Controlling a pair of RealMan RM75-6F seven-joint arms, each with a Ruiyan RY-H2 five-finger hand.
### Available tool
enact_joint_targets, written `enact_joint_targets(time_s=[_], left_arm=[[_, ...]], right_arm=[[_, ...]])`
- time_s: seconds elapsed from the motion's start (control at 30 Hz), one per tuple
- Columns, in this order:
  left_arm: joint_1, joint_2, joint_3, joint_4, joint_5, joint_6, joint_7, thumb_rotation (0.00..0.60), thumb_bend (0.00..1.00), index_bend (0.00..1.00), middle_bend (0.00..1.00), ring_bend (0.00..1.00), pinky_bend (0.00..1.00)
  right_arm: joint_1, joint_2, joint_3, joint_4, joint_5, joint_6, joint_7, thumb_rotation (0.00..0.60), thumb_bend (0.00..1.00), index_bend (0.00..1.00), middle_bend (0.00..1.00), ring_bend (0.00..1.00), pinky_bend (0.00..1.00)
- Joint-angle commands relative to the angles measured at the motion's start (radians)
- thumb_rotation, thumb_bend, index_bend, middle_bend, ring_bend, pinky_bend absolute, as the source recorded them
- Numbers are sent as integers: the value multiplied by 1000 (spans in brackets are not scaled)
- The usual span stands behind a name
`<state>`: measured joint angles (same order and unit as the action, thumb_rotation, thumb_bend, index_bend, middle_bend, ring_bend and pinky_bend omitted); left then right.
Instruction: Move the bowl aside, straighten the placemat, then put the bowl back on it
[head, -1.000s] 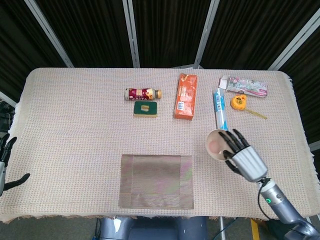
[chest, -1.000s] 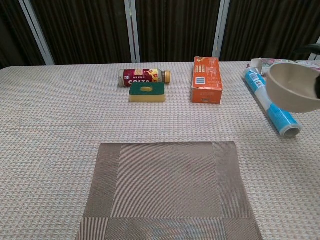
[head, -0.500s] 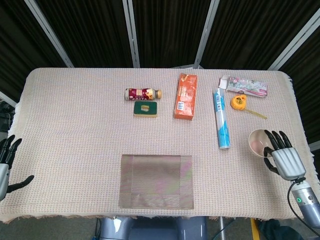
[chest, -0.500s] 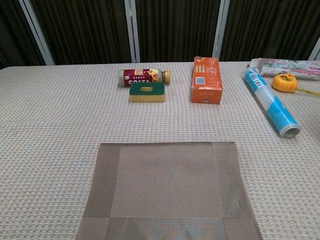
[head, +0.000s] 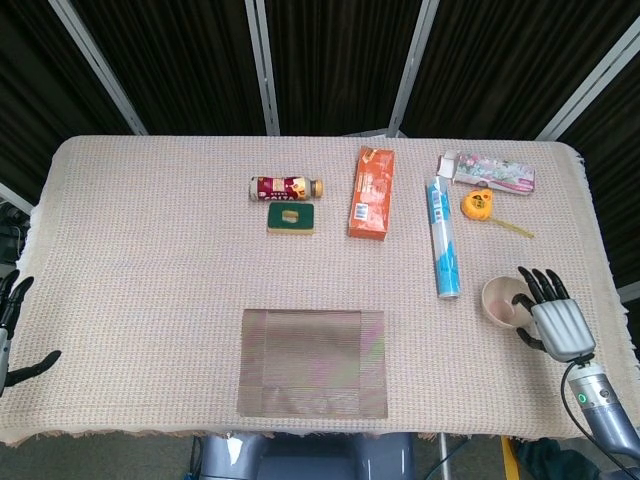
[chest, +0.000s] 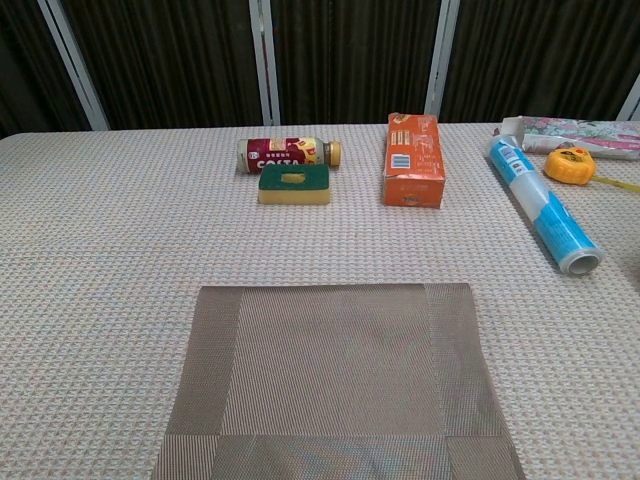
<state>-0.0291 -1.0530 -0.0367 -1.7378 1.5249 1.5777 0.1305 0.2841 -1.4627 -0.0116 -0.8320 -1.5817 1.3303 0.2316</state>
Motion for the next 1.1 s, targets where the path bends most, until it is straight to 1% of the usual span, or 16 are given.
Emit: enact_joint_targets(time_s=[0.03,0.1,0.2,0.23,0.3,0.4,0.47,0.53,0.63,0.73,0.77,0.87,1.0,1.1], left_arm=[[0,-1,1,0,1,-2,1,600,0,0,0,0,0],[-1,-1,2,0,3,-3,2,600,0,0,0,0,0],[-2,-4,5,1,10,-6,5,600,0,0,0,0,0],[-3,-6,9,2,17,-9,8,600,0,0,0,0,0],[-6,-11,15,6,29,-14,11,600,0,0,0,0,0],[-17,-25,32,22,61,-35,14,600,0,0,0,0,0],[-30,-40,45,42,88,-56,10,600,0,5,0,0,0],[-46,-62,61,72,123,-81,-1,600,0,40,0,0,0],[-76,-103,93,123,186,-127,-30,600,0,132,0,0,0],[-113,-151,123,178,256,-171,-47,600,0,223,0,0,0],[-126,-170,133,193,285,-185,-47,600,4,268,0,0,0],[-162,-224,152,237,352,-217,-45,600,54,367,0,0,0],[-213,-320,178,315,439,-260,-37,600,134,443,0,0,0],[-236,-373,185,354,473,-276,-24,600,175,465,0,0,0]], right_arm=[[-19,40,6,-81,-3,53,-11,600,0,0,0,0,0],[-28,60,11,-125,-7,84,-16,600,0,0,0,0,0],[-53,115,16,-235,-26,167,-34,600,0,0,0,0,0],[-68,151,16,-306,-37,205,-57,600,0,0,0,0,0],[-85,192,16,-395,-45,240,-91,600,0,0,0,0,0],[-109,259,14,-552,-48,270,-148,600,0,0,0,0,0],[-119,285,14,-627,-44,274,-178,600,0,0,0,0,0],[-127,302,16,-682,-36,276,-205,600,0,0,0,0,0],[-139,315,19,-730,-25,278,-248,600,0,0,0,0,0],[-149,315,22,-746,-23,287,-286,600,0,0,0,0,0],[-152,314,23,-747,-22,289,-294,600,0,0,0,0,0],[-155,315,24,-745,-20,287,-305,600,0,0,0,0,0],[-155,311,31,-737,-8,272,-297,600,0,0,0,0,0],[-155,313,32,-732,-6,266,-288,600,0,0,0,0,0]])
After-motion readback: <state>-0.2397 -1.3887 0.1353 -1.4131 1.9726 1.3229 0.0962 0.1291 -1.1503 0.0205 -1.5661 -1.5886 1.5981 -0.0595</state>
